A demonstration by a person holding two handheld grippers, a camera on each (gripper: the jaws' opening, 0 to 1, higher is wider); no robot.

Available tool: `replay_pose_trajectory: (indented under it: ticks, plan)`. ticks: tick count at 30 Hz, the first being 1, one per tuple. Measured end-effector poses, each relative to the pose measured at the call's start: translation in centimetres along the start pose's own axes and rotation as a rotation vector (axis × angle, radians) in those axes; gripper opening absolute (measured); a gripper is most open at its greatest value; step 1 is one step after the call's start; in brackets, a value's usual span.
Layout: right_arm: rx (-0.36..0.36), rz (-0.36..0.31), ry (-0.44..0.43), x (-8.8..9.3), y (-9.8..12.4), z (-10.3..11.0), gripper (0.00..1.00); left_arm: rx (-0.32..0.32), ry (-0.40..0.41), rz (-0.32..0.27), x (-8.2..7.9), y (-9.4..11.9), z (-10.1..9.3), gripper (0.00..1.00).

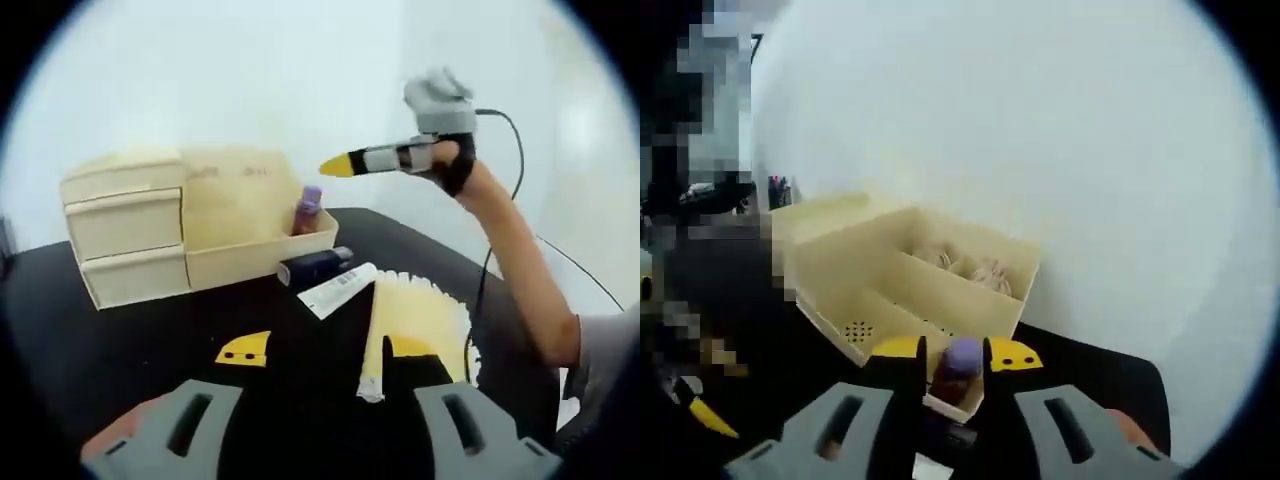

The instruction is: Open the drawer, pick up the cosmetic bottles from the table one by one, place them into the drawer, release the gripper, close the drawer, and move the gripper away

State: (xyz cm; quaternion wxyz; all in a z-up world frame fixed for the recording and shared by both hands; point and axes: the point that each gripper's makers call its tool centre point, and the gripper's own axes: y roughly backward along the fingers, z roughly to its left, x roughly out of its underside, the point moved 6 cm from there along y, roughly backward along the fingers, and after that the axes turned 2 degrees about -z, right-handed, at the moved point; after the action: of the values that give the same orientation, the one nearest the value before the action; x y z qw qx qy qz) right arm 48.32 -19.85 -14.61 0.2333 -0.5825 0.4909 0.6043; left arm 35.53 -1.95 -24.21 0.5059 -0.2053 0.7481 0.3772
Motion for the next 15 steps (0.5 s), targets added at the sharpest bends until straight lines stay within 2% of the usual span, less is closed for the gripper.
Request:
replay_pose_trajectory:
  ticks: [6, 11, 15]
  plan:
    - [-0.133, -0.055, -0.156, 0.8, 4.2, -0.6, 0.20, 0.023, -0.032, -0.068, -0.6, -0.1, -0.7, 0.38]
    - [-0.137, -0.054, -0.193, 3.3, 7.5, -0.8, 0.23, 0.039, -0.065, -0.084, -0.5, -0.5, -1.5, 0.38]
    - [-0.096, -0.037, -0.183, 5.5, 9.3, -0.9, 0.24, 0.048, -0.076, -0.096, -0.7, -0.6, -1.5, 0.38]
